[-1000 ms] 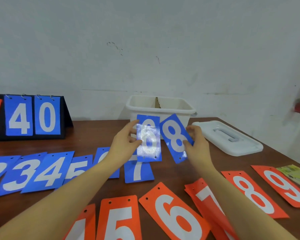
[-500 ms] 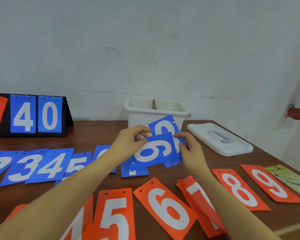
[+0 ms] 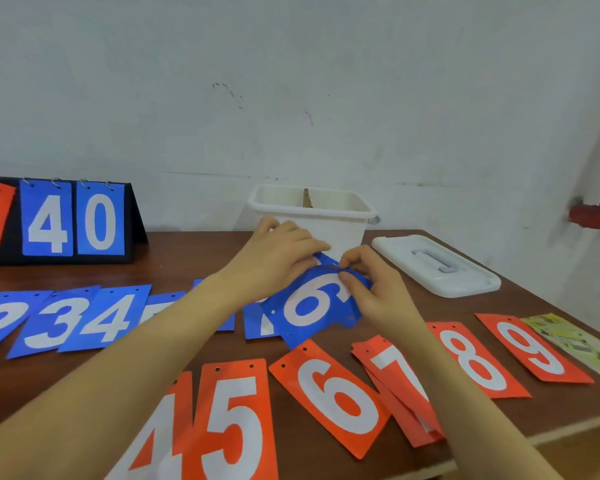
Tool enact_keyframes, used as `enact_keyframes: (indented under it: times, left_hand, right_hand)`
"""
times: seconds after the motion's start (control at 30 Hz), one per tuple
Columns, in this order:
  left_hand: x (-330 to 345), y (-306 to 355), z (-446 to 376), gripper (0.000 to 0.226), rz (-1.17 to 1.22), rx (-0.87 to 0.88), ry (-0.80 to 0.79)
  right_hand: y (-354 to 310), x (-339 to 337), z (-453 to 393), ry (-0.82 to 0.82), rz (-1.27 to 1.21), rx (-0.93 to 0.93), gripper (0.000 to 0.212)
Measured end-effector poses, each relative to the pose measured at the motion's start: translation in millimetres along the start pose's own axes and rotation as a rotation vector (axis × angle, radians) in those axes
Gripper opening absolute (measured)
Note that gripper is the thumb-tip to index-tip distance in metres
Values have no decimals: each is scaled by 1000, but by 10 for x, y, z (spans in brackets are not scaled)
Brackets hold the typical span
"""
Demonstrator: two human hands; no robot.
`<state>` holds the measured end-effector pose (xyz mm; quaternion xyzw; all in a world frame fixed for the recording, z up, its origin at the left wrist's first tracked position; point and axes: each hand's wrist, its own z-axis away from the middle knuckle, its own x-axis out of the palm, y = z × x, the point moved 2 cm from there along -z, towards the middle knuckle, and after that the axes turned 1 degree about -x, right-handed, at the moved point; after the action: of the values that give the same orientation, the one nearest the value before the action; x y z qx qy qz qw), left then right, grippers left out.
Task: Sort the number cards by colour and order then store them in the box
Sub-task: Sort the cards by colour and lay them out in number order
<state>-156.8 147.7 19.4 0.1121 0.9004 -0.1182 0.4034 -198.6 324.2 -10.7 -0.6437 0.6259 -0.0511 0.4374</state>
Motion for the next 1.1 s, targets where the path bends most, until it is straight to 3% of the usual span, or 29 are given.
enact_keyframes:
  times: [0.1,0.17,0.27,0.33,0.53,0.6,0.7,0.87,1.0,1.1]
  left_hand:
    - [16,-80,74,25,190,-146,31]
    - [4,-138,148,17,403,-378,82]
    - [77,-157,255,35,660,-674,118]
    - [233,-119,281,41,649,-701,72]
    - [721,20,170,38,560,-823,-148]
    - [854,91,118,42,500,-799,-284]
    - [1034,180,132,48,206,-690,-580]
    - [1066,218,139,53,74,-523,-532]
    - [1103,288,91,54,84,-396,-643]
    - [1099,283,57,51,118,-358,-706]
  right_hand:
    - [0,-12,-9,231,179,-52,23]
    - [10,-47,2,385,44,14,27]
    - [74,-66,7,489,-97,130,28]
    - [163,-54,-15,489,-55,168,34]
    - [504,-144,-36,532,33,384,27]
    - [605,-200,-23,505,77,422,33]
    - [722,-236,-27,418,175,454,36]
    - [850,-250,21,110,487,563,16]
    - [941,-256,144,-234,947,785,42]
    - [926,-211,102,-200,1042,570,39]
